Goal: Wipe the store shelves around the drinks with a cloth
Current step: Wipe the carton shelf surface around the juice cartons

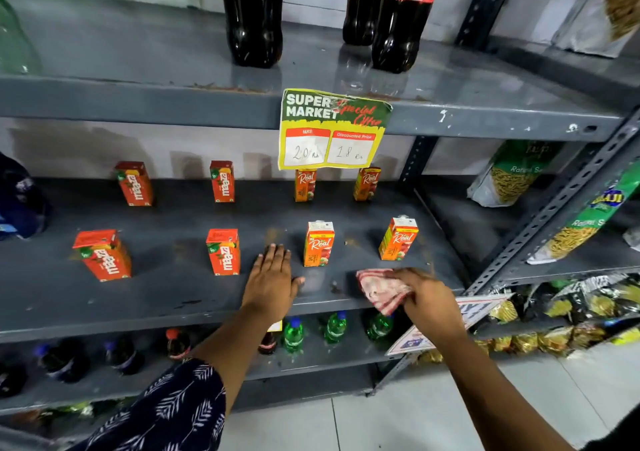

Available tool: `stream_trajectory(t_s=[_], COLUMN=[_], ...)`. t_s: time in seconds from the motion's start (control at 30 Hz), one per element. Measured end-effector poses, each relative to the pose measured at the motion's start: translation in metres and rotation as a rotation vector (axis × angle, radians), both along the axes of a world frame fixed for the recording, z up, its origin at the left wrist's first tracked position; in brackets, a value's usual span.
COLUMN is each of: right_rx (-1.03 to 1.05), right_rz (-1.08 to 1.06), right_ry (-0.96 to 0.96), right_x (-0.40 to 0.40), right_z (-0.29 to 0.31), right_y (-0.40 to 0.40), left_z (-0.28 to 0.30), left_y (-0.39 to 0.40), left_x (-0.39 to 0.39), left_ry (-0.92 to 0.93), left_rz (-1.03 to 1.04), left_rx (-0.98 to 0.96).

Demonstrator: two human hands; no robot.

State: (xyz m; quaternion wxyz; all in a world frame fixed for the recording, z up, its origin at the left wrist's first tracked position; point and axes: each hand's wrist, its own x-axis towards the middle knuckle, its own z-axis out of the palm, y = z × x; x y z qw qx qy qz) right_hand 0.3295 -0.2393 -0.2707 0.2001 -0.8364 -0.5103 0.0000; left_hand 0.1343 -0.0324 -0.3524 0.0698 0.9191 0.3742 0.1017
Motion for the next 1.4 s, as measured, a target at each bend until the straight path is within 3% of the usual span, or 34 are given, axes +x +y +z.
stream_trajectory(t_s=[0.17, 0.47, 0.6, 0.8, 0.93, 1.13, 1.23, 1.4], right_rx=[-0.201, -0.049, 0.071, -0.095, -0.063, 0.012, 0.094, 0.047], right_rz=[0.110, 0.013, -0.052, 0.072, -0.006, -0.193, -0.381, -0.479], right_ry=[0.001, 0.094, 0.071, 0.005, 0.101, 0.213, 0.154, -0.090], right_x=[-0.007, 0.013, 0.035, 0.016, 0.029, 0.065, 0.084, 0.108], right_z=[-0.035, -0.010, -0.001, -0.035, -0.037, 0.014, 0.039, 0.072], right_y=[0.018, -0.041, -0.027, 0.022, -0.008, -0.049, -0.040, 0.037], left_z=[-0.007, -0.010, -0.009, -0.013, -0.011, -0.012, -0.016, -0.022], left_y=[0.000, 0.002, 0.003, 0.005, 0.005, 0.005, 0.006, 0.011], left_x=[-0.005, -0.005, -0.003, -0.002, -0.002, -0.003, -0.003, 0.000], left_ry=[-0.035, -0.037, -0.017, 0.000, -0.009, -0.035, -0.047, -0.044], left_rz=[0.016, 0.012, 0.027, 0.033, 0.026, 0.012, 0.010, 0.048], left_rx=[-0.015, -0.009, -0.028, -0.031, -0.038, -0.016, 0.010, -0.003])
